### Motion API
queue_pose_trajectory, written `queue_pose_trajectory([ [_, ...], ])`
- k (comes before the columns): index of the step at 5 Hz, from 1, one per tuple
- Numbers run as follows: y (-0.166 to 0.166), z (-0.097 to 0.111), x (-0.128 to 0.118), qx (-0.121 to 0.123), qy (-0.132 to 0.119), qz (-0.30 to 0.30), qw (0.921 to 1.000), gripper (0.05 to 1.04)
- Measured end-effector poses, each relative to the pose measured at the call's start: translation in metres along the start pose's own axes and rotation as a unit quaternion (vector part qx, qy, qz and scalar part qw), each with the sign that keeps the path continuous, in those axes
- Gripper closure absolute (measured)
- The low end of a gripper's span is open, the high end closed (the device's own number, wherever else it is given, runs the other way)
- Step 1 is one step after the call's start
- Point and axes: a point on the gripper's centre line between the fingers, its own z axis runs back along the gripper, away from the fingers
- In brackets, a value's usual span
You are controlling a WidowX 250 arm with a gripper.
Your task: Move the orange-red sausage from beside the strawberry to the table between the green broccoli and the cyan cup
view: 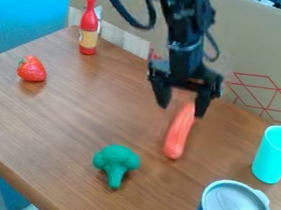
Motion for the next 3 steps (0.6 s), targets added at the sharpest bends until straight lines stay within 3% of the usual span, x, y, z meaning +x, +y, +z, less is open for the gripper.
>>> queue_pose_trajectory([
  [1, 0.015, 0.038, -0.007, 0.043, 0.011, -0.043, 0.9981, 0.081],
  [2, 0.051, 0.077, -0.027, 0.136, 0.086, -0.100, 0.9819, 0.081],
  [3, 0.102, 0.084, -0.040, 0.144, 0.128, -0.115, 0.9745, 0.081],
])
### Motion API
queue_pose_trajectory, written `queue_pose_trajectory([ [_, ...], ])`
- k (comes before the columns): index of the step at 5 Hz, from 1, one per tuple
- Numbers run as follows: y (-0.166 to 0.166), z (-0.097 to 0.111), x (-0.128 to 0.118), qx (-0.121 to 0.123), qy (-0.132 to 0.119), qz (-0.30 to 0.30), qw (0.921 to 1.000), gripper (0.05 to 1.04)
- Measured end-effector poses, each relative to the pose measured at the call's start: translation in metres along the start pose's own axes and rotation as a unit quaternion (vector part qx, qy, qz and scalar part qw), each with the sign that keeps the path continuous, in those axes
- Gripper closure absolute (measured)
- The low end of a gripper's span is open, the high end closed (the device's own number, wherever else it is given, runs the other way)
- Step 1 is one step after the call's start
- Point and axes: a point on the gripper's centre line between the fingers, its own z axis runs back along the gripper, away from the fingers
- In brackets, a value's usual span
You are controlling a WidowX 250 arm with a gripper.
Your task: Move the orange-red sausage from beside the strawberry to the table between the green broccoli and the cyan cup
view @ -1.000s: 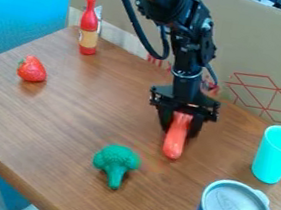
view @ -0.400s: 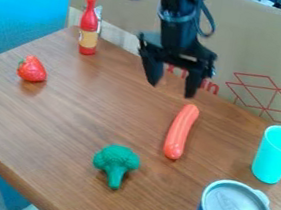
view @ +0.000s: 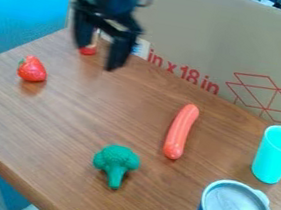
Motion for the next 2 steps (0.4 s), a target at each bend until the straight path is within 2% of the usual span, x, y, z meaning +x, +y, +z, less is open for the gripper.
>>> queue_pose_trajectory([
  [1, 0.034, -0.017, -0.005, 0.007, -0.021, 0.008, 0.9997, 0.081],
  [2, 0.059, -0.029, -0.001, -0.009, -0.033, -0.002, 0.9994, 0.081],
])
